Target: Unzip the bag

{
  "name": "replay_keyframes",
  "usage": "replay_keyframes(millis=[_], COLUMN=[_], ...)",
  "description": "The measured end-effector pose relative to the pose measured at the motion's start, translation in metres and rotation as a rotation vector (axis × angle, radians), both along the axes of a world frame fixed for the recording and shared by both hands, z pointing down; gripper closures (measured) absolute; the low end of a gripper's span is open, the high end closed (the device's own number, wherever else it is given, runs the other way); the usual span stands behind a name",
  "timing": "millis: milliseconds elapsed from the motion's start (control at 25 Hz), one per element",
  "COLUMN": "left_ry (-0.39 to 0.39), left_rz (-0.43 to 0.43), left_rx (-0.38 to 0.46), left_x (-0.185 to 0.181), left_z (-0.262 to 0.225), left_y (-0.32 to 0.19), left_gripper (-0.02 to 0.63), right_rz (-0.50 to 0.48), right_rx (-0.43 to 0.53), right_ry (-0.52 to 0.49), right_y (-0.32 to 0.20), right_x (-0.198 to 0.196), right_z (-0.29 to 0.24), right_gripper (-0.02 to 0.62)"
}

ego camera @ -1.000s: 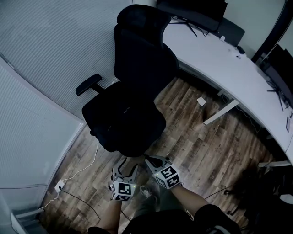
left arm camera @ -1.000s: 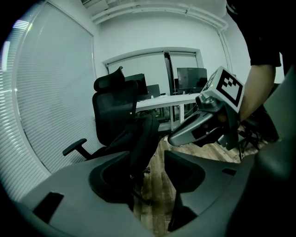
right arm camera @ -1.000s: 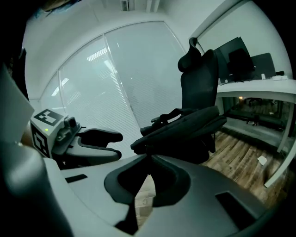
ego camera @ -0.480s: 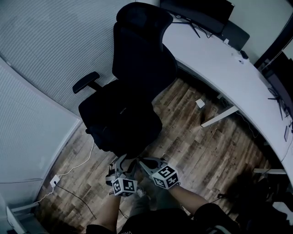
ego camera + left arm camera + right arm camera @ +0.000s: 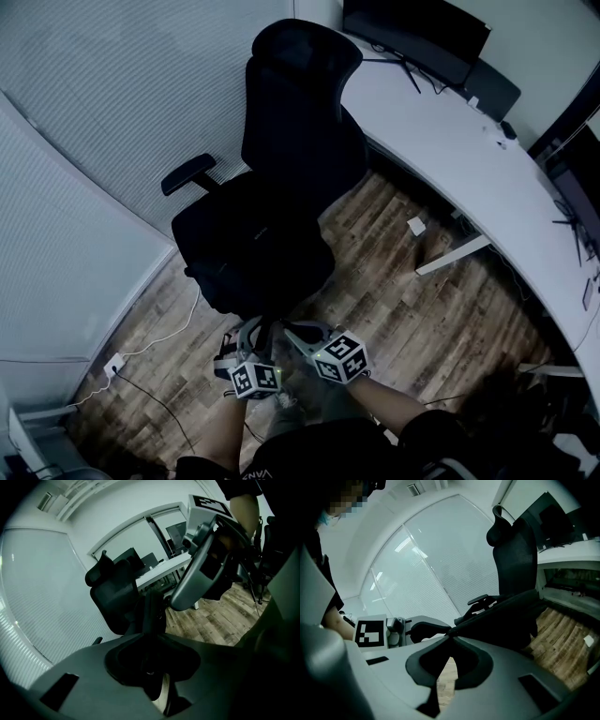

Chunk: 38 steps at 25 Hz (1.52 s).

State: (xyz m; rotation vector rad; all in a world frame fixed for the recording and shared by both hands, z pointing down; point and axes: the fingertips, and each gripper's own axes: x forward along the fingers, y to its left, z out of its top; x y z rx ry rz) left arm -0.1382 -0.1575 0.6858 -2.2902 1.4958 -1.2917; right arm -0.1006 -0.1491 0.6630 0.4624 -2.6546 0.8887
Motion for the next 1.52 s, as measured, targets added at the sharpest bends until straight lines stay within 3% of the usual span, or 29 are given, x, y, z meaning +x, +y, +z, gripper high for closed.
replay_keyframes(millis=[360, 1120, 1520], left_ry=[-0.002, 0.022, 0.034], left_rz=[-0.058, -0.306, -0.438], left_rx=[-0.043, -0.090, -0.111], left_x=[-0.011, -0.011, -0.011], left_z=[-0.017, -0.018, -0.020], left_y=[-0.005, -0.016, -0.021], left_gripper=[0.535, 0.537, 0.537], right_rz=[-0.005, -0.098, -0.093], right_rx=[-0.068, -0.056, -0.052], right_ry=[-0.039, 0.004, 0.018], right_y=[-0.023, -0.092, -0.126], right_x=[0.001, 0.052, 0.076], right_z=[-0.016, -0.006, 0.000], right_gripper=[0.548, 0.548, 0.548])
